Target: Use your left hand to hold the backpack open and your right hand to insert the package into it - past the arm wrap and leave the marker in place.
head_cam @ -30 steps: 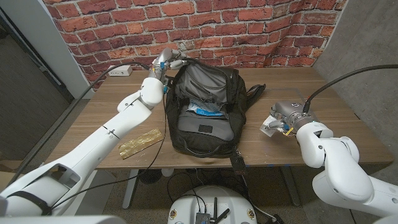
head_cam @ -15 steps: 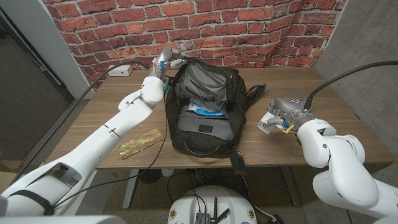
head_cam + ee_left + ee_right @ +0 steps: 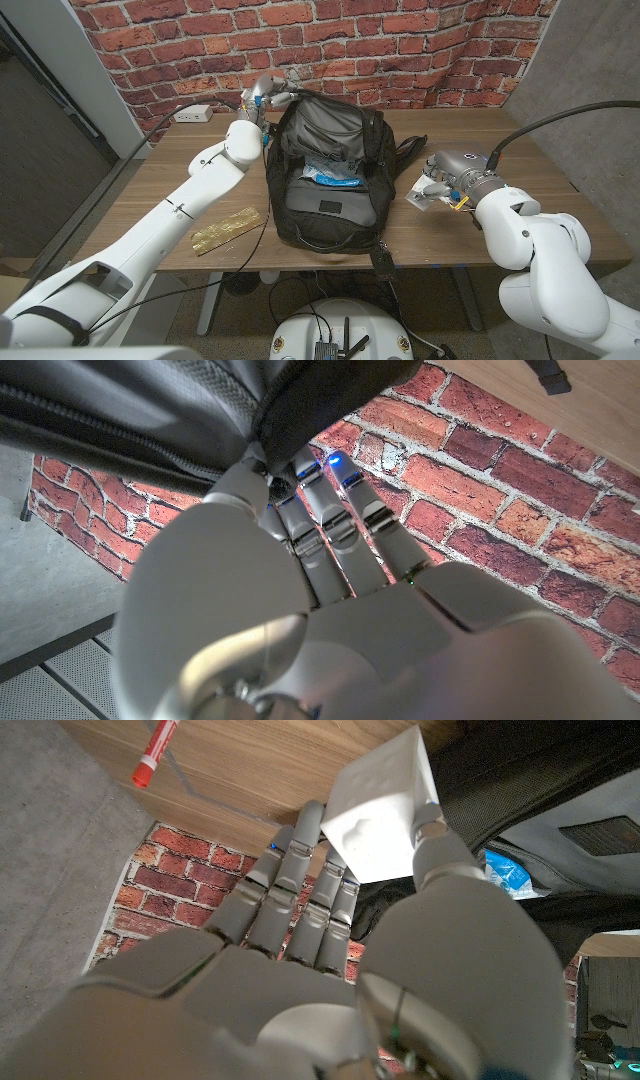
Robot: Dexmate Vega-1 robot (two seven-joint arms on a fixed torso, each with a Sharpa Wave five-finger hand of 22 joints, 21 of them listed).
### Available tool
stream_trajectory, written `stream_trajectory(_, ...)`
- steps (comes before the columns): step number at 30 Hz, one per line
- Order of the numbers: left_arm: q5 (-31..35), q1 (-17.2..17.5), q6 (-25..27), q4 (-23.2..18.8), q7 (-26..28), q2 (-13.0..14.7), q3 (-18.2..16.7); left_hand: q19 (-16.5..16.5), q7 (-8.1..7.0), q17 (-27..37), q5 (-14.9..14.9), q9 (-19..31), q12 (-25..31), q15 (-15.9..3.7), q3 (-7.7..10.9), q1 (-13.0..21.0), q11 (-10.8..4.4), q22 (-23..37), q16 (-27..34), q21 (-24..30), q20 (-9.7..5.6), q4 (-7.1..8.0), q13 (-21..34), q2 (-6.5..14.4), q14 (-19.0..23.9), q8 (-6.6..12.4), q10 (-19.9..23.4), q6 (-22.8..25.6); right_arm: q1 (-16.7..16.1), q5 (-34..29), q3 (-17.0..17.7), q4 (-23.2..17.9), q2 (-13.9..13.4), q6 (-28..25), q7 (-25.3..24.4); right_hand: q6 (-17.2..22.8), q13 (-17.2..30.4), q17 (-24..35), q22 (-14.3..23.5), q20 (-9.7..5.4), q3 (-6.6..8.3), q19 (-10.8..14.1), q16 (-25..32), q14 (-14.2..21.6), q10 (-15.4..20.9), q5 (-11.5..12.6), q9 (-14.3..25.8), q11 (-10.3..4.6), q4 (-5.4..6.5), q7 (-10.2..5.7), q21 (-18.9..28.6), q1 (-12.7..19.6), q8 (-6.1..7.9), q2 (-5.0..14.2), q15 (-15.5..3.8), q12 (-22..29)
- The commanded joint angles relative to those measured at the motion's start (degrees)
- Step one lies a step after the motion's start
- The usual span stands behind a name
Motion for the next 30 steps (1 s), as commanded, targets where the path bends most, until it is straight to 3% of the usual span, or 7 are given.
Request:
stream_trajectory(1,-2.94,0.06,0.34,0.14,0.38,-0.58,-0.8,0.68,0.54,0.32,0.2,0.27,0.26,-0.56,0.55,0.15,0.15,0.16,0.47,-0.11,-6.21,0.1,0.29,0.41,1.08,0.2,1.12,0.32,-6.03,-6.72,5.79,0.26,9.84,9.15,2.28,0.59,0.14,0.27,0.08,-5.37,0.82,0.71,-0.13,0.71,3.85,0.42,0.22,-2.94,0.59,-0.02,0.22,2.92,0.39,3.6,-7.3,0.51)
stream_trajectory(16,-5.34,-0.4,1.45,0.5,1.37,-1.18,-0.76,0.86,0.61,0.31,0.21,0.28,0.22,-0.55,0.56,0.22,0.27,0.16,0.46,-0.12,-6.21,0.1,0.29,0.42,1.16,0.12,1.1,0.28,-13.25,-7.39,10.63,-0.1,21.78,18.7,-3.28,1.03,0.26,0.39,0.11,-5.35,0.76,0.91,-0.57,0.93,4.33,0.58,0.19,-2.93,0.59,-0.01,0.23,3.07,0.44,3.63,-7.23,0.37)
stream_trajectory(23,-6.13,-0.5,1.15,0.69,1.4,-1.14,-0.64,0.91,0.62,0.3,0.22,0.28,0.22,-0.54,0.59,0.21,0.3,0.15,0.45,-0.14,-6.2,0.15,0.29,0.49,1.21,0.07,1.11,0.24,-14.64,-6.87,11.72,-0.25,25.13,22.26,-4.8,1.24,0.4,0.49,0.12,-5.38,0.7,0.93,-0.73,1.08,4.75,0.65,0.18,-2.91,0.6,-0.05,0.21,3.1,0.46,3.65,-7.24,0.42)
stream_trajectory(30,-6.79,-0.22,1.2,0.46,1.66,-1.05,-0.65,0.97,0.62,0.31,0.22,0.29,0.24,-0.58,0.58,0.26,0.39,0.15,0.46,-0.15,-6.18,0.11,0.29,0.45,1.26,0.0,1.14,0.13,-15.14,-6.02,12.19,-0.19,26.72,25.68,-6.23,1.33,0.51,0.56,0.14,-5.37,0.66,0.94,-0.95,1.07,4.67,0.74,0.17,-2.8,0.57,-0.07,0.19,3.2,0.43,3.63,-7.24,0.27)
